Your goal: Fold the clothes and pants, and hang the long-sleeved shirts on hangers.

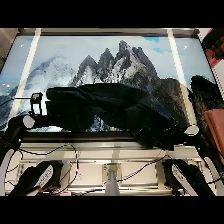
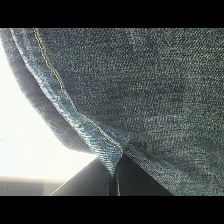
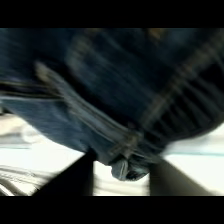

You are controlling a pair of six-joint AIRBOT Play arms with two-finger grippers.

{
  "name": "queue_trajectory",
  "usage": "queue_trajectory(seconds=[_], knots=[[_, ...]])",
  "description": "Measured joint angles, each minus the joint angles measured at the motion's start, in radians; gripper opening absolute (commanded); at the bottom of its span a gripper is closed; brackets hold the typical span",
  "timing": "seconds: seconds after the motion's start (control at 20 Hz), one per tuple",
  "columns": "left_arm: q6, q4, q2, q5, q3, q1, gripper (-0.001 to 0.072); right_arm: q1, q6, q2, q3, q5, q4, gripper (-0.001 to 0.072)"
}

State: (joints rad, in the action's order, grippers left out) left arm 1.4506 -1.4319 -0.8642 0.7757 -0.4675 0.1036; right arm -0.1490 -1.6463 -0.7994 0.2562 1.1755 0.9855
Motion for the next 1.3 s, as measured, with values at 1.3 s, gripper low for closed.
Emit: queue_trajectory(seconds=[1.3], knots=[[0.130, -0.047, -0.475, 0.061, -0.629, 0.134, 0.0016, -0.001, 0.063, -0.453, 0.706, -0.368, 0.254, 0.0052]])
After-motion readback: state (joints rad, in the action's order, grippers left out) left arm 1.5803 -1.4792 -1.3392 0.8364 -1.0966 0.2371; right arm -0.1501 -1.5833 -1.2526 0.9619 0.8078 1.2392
